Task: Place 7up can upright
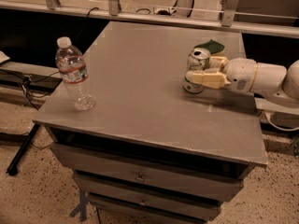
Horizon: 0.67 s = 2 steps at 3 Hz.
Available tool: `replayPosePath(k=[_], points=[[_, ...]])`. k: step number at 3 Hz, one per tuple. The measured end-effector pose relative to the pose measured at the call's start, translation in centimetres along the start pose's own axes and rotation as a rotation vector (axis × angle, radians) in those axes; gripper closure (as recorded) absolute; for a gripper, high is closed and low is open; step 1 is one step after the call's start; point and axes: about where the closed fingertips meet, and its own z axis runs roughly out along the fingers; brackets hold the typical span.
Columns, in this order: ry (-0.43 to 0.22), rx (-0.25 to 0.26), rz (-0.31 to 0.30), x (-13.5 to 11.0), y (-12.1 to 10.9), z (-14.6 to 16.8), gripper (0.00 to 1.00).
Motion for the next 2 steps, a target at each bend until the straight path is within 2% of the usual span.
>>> replayPosePath(k=[1,2], points=[[0.026,0.005,-0.036,-0.3,0.3,-2.3,0.0],[0.076,0.048,-0.138,-2.8,0.4,-8.2,0.0]])
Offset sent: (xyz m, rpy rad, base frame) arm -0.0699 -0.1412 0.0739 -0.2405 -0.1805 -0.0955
